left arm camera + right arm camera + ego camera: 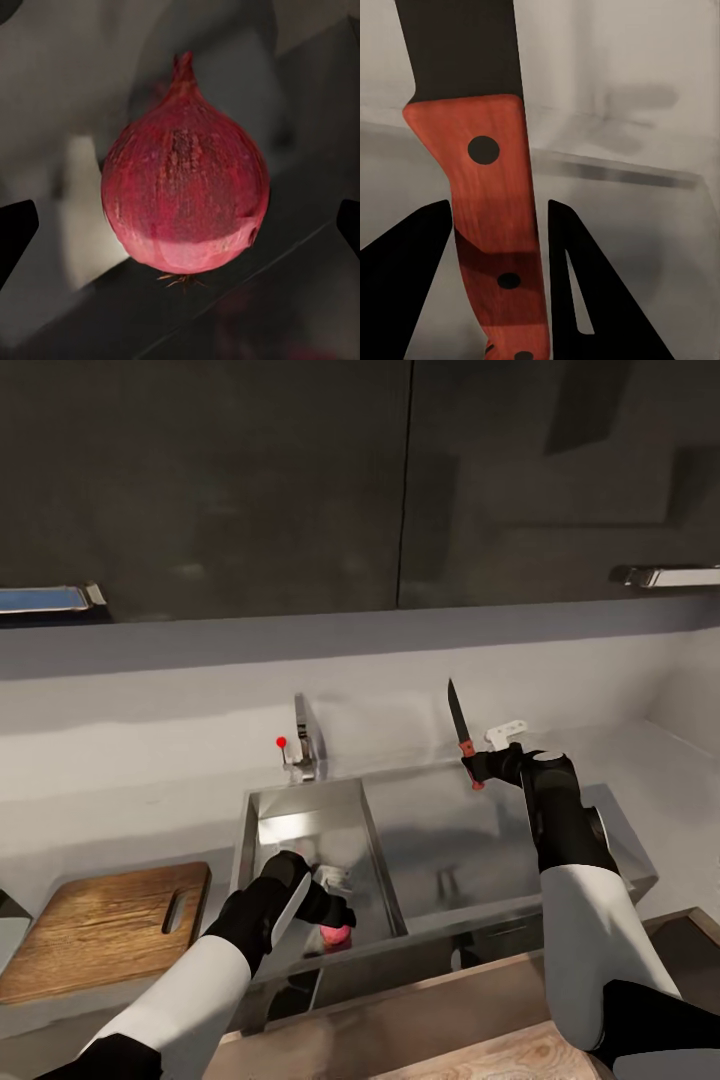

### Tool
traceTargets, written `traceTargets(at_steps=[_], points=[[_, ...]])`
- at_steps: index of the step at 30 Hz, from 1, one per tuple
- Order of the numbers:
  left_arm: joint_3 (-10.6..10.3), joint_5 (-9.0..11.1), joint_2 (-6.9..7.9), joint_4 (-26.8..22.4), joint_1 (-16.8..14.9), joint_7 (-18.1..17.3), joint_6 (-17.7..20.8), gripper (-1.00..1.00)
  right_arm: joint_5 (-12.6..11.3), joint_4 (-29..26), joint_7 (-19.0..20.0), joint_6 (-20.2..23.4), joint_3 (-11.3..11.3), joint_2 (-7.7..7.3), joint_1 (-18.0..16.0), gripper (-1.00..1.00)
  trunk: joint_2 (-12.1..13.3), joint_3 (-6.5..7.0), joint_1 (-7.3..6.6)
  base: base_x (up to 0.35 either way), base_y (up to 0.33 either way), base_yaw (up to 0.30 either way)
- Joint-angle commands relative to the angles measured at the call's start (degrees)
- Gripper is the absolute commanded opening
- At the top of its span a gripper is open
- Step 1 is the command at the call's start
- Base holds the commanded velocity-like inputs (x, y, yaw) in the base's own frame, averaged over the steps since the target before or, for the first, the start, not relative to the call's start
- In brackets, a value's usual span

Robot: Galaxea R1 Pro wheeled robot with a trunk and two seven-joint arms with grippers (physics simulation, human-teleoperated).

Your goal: In the kitchen, take the Vidalia onion out of the sink, dice it on the chopping board with the paring knife, put the diced onion into the bowl on the countertop, then place both the paring knife and the chopping board into the sink.

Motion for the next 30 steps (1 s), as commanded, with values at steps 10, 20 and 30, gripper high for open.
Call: traceTargets(at_steps=[10,20,30], points=[[0.0,0.1,0.0,0.4,0.0,0.1,0.2,1.0,0.5,-0.2,0.6,0.1,-0.2,0.07,-0.1,-1.0,-0.1,-0.52,0.04,0.0,0.0,0.0],[0.0,0.1,0.0,0.3,0.0,0.1,-0.3,1.0,0.5,-0.2,0.6,0.1,-0.2,0.07,-0.1,-1.0,-0.1,-0.75,0.04,0.0,0.0,0.0],[0.0,0.1,0.0,0.2,0.0,0.0,-0.4,1.0,0.5,-0.2,0.6,0.1,-0.2,0.07,-0.1,-1.0,-0.1,-0.9,0.04,0.0,0.0,0.0]])
